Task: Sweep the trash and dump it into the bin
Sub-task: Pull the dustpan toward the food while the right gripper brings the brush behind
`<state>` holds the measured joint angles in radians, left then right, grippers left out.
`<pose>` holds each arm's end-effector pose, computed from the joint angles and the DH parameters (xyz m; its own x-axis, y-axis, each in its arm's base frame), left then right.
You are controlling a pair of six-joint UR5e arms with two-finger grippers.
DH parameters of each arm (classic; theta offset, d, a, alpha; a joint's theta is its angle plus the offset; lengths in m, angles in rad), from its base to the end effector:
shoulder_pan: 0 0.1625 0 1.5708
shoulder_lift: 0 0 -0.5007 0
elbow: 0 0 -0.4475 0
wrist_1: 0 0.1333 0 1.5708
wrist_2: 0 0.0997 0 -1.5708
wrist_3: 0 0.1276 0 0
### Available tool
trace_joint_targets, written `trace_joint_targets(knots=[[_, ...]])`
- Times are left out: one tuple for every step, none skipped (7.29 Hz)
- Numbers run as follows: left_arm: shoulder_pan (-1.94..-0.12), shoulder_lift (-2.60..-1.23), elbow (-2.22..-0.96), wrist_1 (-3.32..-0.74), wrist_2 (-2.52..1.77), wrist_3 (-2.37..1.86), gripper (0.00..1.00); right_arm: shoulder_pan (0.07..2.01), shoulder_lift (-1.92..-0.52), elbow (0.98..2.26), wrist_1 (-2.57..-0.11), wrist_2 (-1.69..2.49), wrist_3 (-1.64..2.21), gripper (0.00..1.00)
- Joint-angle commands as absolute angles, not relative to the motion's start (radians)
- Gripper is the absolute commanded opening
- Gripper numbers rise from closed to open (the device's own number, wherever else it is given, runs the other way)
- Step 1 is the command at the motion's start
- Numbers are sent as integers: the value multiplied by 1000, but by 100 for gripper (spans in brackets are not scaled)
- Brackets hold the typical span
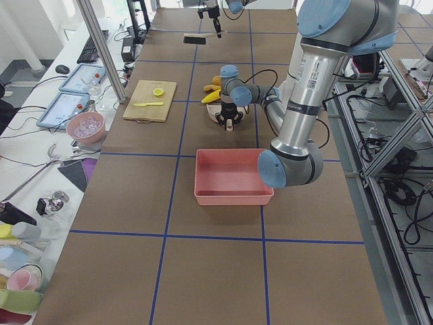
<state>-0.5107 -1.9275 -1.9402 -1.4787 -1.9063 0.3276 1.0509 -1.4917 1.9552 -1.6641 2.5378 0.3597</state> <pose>0.5322 -0.4028 0.3726 0.0497 0.9969 -0.0605 -0.7592 0.0771 0.6462 -0.2532 -0.4992 0.4930 0.4858 -0.2212 0.8457 0.3121 0.9476 0.0685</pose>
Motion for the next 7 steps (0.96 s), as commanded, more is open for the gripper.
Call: trace_joint_targets(knots=[[-534,-1928,-1945,-1468,-1907,372,0,1034,-1496,2054,-1654,2647,569,0],[-541,-1936,-1945,-1422,-1908,427,0,1028,-1500,2071,-1581,2673,680,0],[-566,-1950,-1936,-1370,-1920,431,0,1005,-1505,2068,-1471,2695,812,0],[-580,-1963,-1921,-1367,-1927,433,0,938,-1555,2060,-1304,2677,939,0],[-601,-2003,-1883,-1367,-1930,461,0,890,-1631,1992,-1091,2613,981,0],[-621,-2044,-1834,-1365,-1948,510,0,865,-1641,1877,-878,2611,1064,0],[-627,-2083,-1795,-1367,-1957,514,0,804,-1637,1791,-660,2594,1230,0]])
